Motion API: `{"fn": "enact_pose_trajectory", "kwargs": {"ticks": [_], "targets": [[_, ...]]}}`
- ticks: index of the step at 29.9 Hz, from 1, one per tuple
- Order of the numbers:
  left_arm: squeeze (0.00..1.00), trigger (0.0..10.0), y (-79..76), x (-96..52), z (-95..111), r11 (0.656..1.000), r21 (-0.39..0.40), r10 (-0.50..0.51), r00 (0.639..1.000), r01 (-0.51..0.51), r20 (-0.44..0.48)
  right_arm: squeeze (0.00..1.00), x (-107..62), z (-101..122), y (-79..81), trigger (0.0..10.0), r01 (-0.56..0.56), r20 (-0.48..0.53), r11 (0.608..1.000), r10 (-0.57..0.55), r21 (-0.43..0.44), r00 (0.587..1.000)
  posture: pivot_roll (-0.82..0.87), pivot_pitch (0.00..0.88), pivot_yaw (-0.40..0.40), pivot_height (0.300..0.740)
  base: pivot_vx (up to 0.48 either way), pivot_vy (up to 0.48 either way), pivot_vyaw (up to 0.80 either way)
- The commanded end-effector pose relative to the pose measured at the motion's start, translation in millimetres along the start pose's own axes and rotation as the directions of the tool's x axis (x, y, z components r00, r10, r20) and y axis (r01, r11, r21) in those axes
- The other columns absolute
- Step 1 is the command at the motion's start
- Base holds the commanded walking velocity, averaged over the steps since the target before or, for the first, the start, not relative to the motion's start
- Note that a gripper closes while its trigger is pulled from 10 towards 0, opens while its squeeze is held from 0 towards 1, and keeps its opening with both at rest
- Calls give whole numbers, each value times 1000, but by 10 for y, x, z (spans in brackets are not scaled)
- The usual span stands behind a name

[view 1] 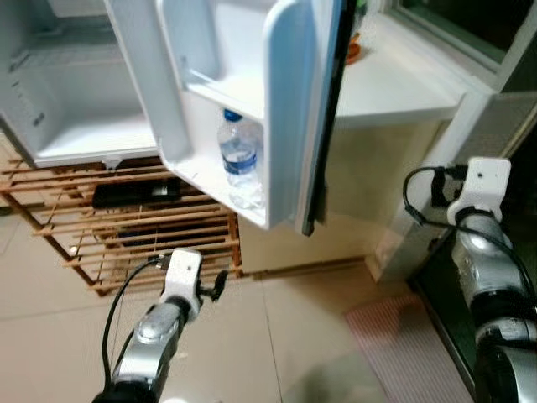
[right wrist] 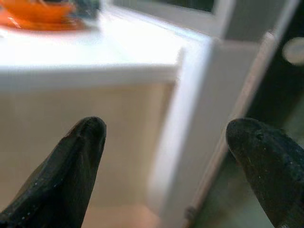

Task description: Restocking fridge

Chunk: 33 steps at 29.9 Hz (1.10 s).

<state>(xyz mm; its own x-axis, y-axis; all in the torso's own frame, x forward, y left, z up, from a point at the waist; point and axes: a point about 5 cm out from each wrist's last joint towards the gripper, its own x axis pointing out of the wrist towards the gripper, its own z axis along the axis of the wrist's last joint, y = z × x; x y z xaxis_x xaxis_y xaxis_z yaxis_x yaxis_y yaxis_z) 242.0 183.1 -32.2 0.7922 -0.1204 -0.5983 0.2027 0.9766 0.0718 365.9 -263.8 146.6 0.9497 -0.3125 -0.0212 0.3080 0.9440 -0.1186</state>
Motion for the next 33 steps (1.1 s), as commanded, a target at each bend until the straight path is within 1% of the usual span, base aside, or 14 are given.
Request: {"fn": "enact_pose_trajectory", "kwargs": {"ticks": [1, 2, 4, 10, 16, 21, 23, 24, 25, 27, 28, 29, 30, 33], "targets": [[0, 10000, -39, 17, -133, 997, 78, 2, 997, 5, -78, 0, 63, 124, 137, 10000, -56, 15, 994, 55, 90, 998, -4, 0, -21, 740, 0, 0, 0], [0, 10000, -39, 17, -133, 997, 78, 2, 997, 5, -78, 0, 63, 124, 137, 10000, -56, 15, 994, 55, 90, 998, -4, 0, -21, 740, 0, 0, 0], [0, 10000, -55, 19, -229, 994, 111, 2, 990, 13, -141, 0, 90, 247, 366, 10000, -158, 46, 976, 153, 152, 987, -10, 0, -21, 740, 0, 0, 0], [0, 10000, -58, -26, -430, 988, 151, 2, 963, 40, -270, 0, 31, 363, 746, 10000, -373, 86, 901, 363, 224, 928, -23, 0, -20, 740, 0, 0, 0], [0, 10000, 57, -187, -766, 988, 156, 61, 899, 8, -433, 0, -35, 363, 824, 10000, -485, 103, 834, 476, 263, 873, -39, 0, -25, 740, 0, 0, 0], [0, 10000, 136, -287, -913, 988, 154, 99, 861, -24, -500, 0, -78, 329, 813, 10000, -513, 94, 805, 510, 299, 855, -48, 0, -27, 740, 0, 0, 0], [0, 10000, 158, -358, -1016, 967, 251, 101, 835, 45, -541, 0, -165, 341, 874, 10000, -562, 98, 762, 564, 321, 820, -59, 0, -23, 740, 0, 0, 0], [0, 10000, 158, -358, -1016, 967, 251, 101, 835, 45, -541, 0, -165, 341, 874, 10000, -562, 98, 762, 564, 321, 820, -59, 0, -23, 740, 0, 0, 0], [0, 10000, 164, -415, -1096, 947, 303, 94, 813, 105, -574, 0, -289, 411, 965, 10000, -633, 118, 698, 635, 336, 763, -67, 0, -19, 740, 0, 0, 0], [0, 10000, 170, -461, -1157, 936, 324, 91, 795, 137, -599, 0, -432, 483, 1044, 10000, -704, 140, 626, 706, 336, 694, -72, 0, -16, 740, 0, 0, 0], [0, 10000, 175, -498, -1204, 930, 334, 91, 781, 156, -618, 0, -586, 557, 1094, 10000, -772, 167, 537, 773, 340, 612, -74, 0, -15, 740, 0, 0, 0], [0, 10000, 175, -498, -1204, 930, 334, 91, 781, 156, -618, 0, -586, 557, 1094, 10000, -772, 167, 537, 773, 340, 612, -74, 0, -15, 740, 0, 0, 0], [0, 10000, 180, -550, -1270, 922, 342, 90, 760, 180, -643, 0, -882, 698, 1155, 10000, -864, 228, 345, 867, 365, 443, -77, 0, -14, 740, 0, 0, 0], [0, 10000, 170, -584, -1315, 922, 336, 84, 744, 195, -663, 0, -1226, 913, 1107, 10000, -926, 344, 99, 910, 363, 232, -77, 0, -15, 740, 0, 0, 0]]}}
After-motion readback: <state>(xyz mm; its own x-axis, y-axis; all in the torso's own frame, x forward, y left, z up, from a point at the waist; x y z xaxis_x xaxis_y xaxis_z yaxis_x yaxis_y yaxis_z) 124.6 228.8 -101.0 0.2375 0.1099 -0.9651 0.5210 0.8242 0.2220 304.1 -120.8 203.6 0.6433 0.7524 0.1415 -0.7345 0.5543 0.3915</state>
